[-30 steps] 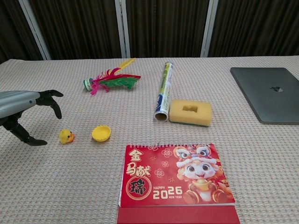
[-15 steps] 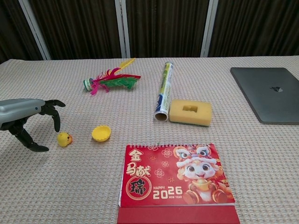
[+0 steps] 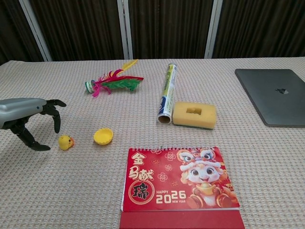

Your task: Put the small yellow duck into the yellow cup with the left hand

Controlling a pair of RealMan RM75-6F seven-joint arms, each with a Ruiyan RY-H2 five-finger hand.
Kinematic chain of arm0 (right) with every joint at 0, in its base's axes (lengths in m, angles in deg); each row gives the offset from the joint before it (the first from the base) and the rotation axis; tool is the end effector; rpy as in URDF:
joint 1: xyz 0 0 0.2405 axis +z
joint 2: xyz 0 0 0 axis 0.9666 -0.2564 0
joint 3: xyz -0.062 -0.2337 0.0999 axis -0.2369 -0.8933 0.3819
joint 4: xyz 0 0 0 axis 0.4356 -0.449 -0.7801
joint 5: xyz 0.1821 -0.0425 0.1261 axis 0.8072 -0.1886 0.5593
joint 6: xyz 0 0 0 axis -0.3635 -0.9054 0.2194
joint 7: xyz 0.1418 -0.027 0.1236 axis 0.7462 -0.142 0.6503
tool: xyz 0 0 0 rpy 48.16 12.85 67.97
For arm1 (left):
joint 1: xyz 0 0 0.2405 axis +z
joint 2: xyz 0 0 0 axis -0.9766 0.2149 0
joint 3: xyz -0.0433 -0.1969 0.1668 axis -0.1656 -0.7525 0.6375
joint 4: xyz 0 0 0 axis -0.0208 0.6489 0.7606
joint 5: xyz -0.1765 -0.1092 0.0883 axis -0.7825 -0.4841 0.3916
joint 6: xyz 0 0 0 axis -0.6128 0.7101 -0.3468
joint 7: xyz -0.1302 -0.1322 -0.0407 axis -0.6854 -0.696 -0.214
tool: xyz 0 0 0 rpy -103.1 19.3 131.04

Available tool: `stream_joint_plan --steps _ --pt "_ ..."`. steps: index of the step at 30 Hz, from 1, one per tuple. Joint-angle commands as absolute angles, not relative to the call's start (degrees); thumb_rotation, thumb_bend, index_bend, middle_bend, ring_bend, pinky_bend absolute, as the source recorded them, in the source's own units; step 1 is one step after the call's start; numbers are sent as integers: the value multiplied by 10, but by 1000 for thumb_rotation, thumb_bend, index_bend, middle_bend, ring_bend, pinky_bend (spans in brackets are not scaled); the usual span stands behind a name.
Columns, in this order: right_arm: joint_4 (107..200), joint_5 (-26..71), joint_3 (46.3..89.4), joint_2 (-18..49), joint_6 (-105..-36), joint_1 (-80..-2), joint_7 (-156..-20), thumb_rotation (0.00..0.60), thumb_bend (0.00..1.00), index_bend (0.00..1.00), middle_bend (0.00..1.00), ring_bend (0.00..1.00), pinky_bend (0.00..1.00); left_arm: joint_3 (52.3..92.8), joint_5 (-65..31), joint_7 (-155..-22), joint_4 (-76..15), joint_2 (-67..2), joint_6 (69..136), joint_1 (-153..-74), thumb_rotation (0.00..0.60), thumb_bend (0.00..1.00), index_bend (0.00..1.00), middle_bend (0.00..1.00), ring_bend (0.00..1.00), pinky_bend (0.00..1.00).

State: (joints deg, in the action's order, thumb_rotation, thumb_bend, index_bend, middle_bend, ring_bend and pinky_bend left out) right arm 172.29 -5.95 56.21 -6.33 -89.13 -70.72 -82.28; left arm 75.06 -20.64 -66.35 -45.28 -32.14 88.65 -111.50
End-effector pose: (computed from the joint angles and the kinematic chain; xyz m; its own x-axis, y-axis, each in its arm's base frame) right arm -0.3199 -0.2076 0.1339 0.3182 -0.1352 0.9383 -0.9475 -0.0780 0.3101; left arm -0.2419 0.3521 -0.0376 0.4670 0.4379 0.7682 0.8837 -0.1995 -0.4234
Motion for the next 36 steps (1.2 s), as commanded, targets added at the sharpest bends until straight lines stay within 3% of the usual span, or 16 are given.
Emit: stream_joint_plan --steps 1,13,36 --pt "1723 -59 562 -64 -891 -707 -822 600 0 407 133 0 0 750 -209 -661 -452 -326 886 -1120 600 196 438 0 56 142" --pt "1722 -58 562 -64 -893 -709 -816 600 0 416 133 0 0 753 -221 -667 -457 -328 873 -1135 600 301 456 0 54 139" --pt "1722 -57 562 -64 -894 -710 -816 600 0 417 133 0 0 768 -235 -681 -455 -324 870 -1142 600 301 457 0 52 139"
